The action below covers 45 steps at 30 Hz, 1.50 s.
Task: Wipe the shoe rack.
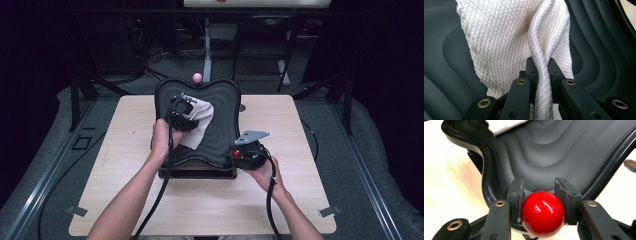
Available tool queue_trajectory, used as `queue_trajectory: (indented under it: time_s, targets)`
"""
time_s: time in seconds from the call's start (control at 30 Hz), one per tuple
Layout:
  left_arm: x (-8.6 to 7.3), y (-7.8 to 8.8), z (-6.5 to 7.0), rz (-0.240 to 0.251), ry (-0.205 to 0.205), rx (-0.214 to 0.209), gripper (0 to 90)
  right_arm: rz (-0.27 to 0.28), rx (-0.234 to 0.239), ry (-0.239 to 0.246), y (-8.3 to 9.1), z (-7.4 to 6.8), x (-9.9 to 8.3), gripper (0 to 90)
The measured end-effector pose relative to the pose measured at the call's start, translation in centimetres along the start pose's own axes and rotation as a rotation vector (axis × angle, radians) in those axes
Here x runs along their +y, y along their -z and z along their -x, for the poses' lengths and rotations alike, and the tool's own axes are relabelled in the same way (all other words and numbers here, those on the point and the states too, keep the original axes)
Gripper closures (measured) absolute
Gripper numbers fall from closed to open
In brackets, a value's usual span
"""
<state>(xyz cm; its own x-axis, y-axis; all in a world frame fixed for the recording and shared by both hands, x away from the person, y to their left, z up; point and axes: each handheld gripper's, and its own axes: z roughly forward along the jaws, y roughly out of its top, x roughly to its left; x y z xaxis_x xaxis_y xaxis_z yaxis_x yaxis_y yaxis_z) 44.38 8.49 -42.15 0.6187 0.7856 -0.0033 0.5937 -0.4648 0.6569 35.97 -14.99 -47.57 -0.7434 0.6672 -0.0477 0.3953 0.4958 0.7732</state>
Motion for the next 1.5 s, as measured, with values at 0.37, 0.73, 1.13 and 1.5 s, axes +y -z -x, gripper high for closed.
queue_trajectory:
  time_s: [0.37, 0.73, 1.13, 1.5]
  targets:
    - [-2.1, 0.1, 1.6, 0.003, -0.022, -0.026, 82.6, 0.003, -0.001, 0.0, 0.0, 0.0, 0.0, 59.6]
    - [-3.6, 0.4, 2.3, 0.006, -0.045, -0.02, 82.9, 0.057, -0.016, -0.004, 1.0, 0.2, 0.0, 50.7]
    - [-4.8, 0.5, 2.5, 0.001, -0.048, -0.02, 82.9, 0.018, 0.004, 0.008, 1.4, 0.2, -0.5, 60.4]
    - [-6.4, 1.0, 1.7, -0.025, -0.04, -0.002, 82.9, 0.057, 0.011, 0.027, 0.1, -0.3, 0.0, 60.6]
